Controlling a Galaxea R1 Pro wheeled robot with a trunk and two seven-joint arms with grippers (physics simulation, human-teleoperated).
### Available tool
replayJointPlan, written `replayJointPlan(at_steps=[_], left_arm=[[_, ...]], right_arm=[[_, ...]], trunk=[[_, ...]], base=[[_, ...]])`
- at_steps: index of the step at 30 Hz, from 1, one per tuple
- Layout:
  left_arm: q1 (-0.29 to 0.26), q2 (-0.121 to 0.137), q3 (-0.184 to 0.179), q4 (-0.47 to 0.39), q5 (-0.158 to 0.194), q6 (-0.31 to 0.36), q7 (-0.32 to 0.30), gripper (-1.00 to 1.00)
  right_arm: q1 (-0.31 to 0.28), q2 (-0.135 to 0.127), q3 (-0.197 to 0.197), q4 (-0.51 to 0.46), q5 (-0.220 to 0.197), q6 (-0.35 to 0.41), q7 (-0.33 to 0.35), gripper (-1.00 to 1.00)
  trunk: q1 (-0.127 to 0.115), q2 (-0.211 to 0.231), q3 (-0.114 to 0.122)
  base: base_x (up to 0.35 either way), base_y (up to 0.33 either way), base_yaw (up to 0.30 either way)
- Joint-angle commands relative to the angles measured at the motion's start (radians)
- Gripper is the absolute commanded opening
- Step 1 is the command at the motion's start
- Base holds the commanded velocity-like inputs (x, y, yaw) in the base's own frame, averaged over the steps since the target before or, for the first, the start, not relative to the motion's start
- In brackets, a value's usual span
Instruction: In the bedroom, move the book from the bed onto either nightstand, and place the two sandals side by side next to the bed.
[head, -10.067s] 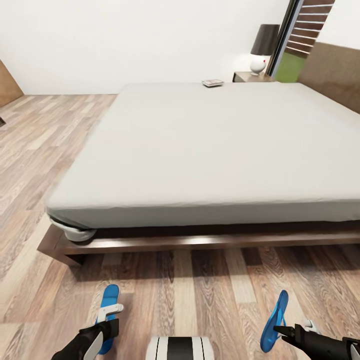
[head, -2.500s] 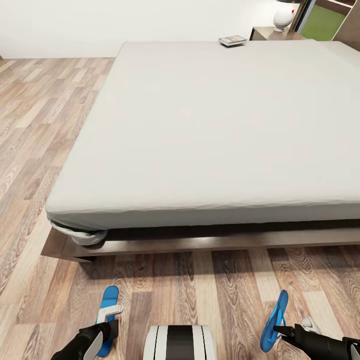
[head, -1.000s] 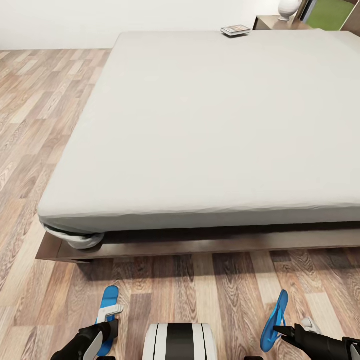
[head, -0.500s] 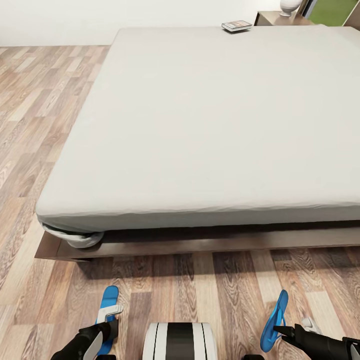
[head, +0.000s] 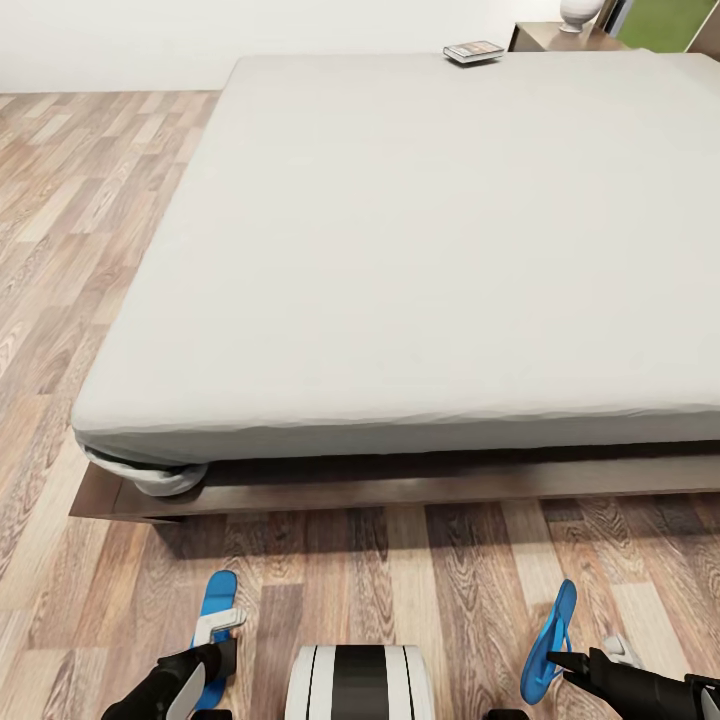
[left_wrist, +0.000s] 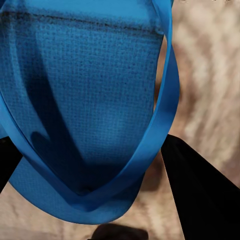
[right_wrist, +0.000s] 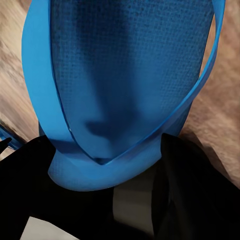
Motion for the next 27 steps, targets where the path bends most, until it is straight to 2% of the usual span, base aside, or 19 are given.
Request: replayJointPlan(at_steps=[1, 27], left_arm=[[0.000, 0.000, 0.001, -0.002, 0.009, 0.006, 0.002, 1.00], [0.000, 0.000, 0.002, -0.002, 0.009, 0.007, 0.002, 1.00]], right_arm=[[-0.001, 0.001, -0.007, 0.000, 0.007, 0.008, 0.006, -1.00], [-0.001, 0.001, -0.007, -0.001, 0.007, 0.008, 0.006, -1.00]], trunk=[[0.000, 0.000, -0.001], [0.000, 0.000, -0.001]], base=[[0.000, 0.000, 0.000], [-0.010, 0.000, 0.000]])
